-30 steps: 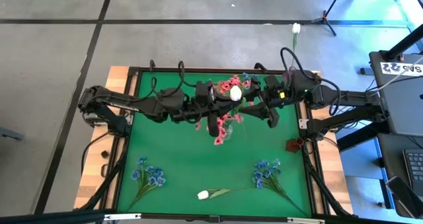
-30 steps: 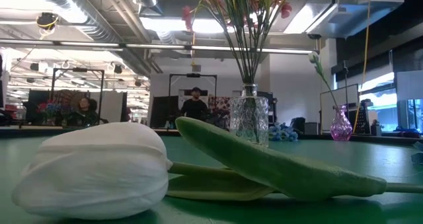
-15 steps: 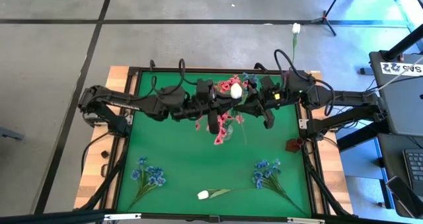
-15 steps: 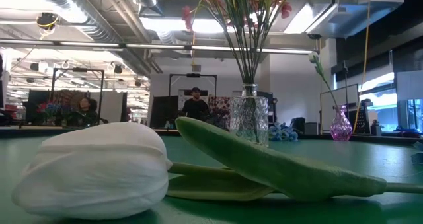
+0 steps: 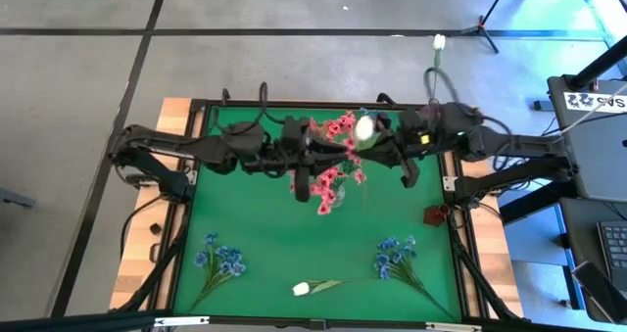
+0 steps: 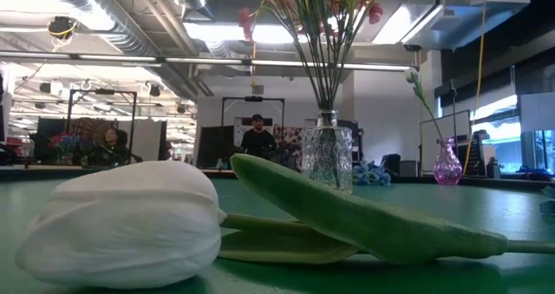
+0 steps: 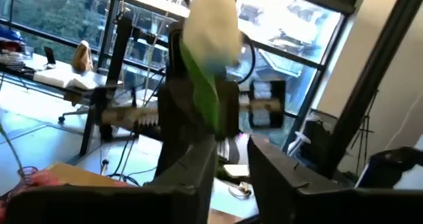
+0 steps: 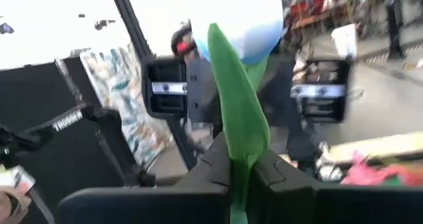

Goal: Sort flowers into vase by color
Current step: Put the top white flower into the purple vase

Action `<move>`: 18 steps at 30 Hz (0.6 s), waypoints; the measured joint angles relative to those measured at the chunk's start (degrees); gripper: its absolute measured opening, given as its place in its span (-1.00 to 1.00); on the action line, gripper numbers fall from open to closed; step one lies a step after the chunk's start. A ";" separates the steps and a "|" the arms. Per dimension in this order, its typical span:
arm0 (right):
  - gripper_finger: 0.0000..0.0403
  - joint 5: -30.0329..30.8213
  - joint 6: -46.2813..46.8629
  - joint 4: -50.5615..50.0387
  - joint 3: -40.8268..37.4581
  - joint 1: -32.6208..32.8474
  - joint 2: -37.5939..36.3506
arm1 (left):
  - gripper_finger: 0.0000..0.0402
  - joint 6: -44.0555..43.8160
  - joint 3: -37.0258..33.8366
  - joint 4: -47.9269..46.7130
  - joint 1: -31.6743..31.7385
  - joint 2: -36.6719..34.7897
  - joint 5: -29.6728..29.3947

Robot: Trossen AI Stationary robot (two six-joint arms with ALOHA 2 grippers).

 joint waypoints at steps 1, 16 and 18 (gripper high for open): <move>-0.96 0.38 0.02 0.11 0.01 -0.04 -0.94 | -0.52 0.30 0.00 -1.96 0.00 -0.93 0.01; -0.94 25.66 -8.63 -15.83 0.09 0.01 -20.93 | -0.43 3.29 -0.02 -14.69 -1.47 -13.10 -5.15; -0.94 32.24 -12.44 -19.80 0.08 0.01 -22.75 | -0.44 2.77 -0.02 -15.30 -1.82 -14.16 -4.66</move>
